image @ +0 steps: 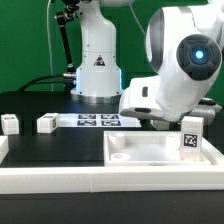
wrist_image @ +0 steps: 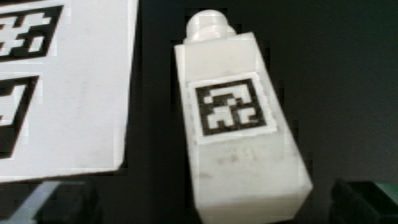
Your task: Assemble square table
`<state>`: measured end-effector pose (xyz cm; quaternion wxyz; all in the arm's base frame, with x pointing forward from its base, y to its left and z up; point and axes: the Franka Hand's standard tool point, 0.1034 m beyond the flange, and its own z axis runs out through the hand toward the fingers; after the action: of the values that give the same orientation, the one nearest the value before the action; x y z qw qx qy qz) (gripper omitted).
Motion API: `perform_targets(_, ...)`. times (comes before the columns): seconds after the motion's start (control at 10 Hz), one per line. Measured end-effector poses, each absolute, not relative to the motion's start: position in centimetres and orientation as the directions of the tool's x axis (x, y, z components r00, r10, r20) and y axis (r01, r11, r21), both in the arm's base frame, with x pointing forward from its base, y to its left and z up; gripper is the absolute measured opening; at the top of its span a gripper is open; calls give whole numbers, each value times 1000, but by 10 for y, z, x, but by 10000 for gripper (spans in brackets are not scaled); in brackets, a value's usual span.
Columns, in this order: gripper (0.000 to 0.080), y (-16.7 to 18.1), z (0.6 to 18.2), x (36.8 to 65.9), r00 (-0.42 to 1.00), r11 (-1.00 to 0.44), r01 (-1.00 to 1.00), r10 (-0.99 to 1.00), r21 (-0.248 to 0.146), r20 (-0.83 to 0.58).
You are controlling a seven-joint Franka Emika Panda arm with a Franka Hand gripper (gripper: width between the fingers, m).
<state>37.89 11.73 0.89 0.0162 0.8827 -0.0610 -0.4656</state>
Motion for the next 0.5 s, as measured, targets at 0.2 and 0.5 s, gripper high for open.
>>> perform_targets(0.2, 649, 119, 7, 379, 566, -992, -91, -122, 84, -815)
perform_targets(0.5, 649, 125, 1, 373, 592, -993, -85, -113, 78, -798)
